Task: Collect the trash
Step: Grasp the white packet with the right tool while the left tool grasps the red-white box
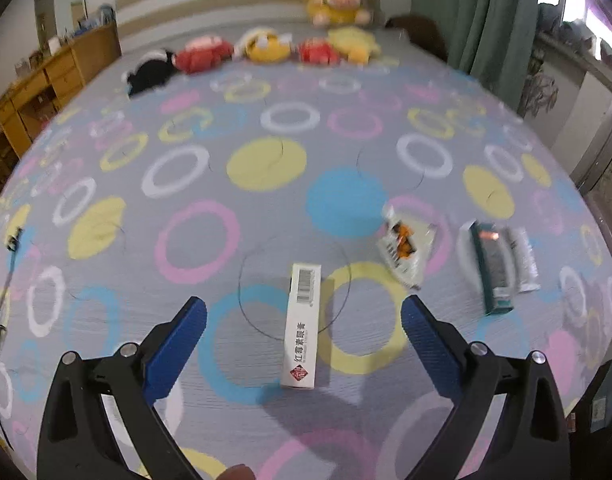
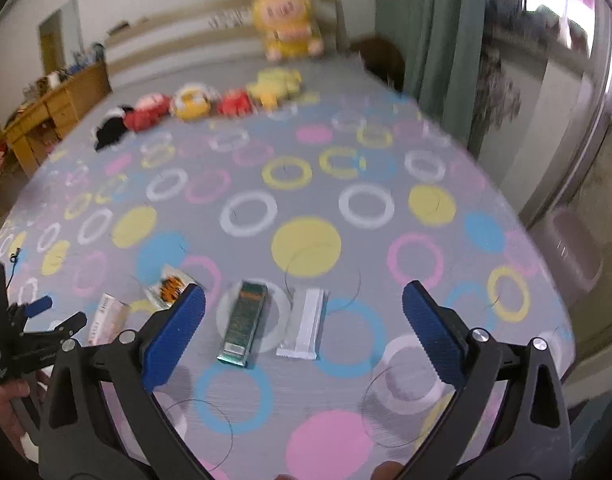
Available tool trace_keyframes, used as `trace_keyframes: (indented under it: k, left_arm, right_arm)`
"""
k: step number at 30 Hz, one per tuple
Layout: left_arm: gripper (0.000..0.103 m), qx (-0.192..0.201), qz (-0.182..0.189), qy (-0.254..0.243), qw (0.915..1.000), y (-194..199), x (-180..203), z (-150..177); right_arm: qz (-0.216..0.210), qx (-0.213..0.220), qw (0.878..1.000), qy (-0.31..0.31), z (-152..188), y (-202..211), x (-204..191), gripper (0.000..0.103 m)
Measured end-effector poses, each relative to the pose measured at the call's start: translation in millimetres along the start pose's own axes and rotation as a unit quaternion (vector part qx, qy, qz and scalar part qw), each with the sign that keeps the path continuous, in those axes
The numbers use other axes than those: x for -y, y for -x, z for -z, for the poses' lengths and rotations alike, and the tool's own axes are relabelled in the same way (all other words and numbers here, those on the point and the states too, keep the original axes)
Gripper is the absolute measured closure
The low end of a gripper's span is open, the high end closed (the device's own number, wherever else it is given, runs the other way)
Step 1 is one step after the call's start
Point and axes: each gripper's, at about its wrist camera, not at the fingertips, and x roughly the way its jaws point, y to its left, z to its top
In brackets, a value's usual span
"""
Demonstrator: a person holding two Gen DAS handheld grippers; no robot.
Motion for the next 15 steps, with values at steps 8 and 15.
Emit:
trace_keyframes:
  k: [8, 15]
  left_arm:
    - [0.008, -0.043, -0.006, -0.038, 0.9983, -40.1, 11.7, 2.1]
    - [0.008, -0.06, 0.0, -0.021, 0.998, -65.5, 6.8, 1.9]
  right_arm:
    - [0.036, -0.116, 0.992, -0.021, 7.4, -107.0, 19.2, 0.007]
    - [0.034, -0.177, 0.983, -0.044, 21.7, -162.1, 24.8, 0.007]
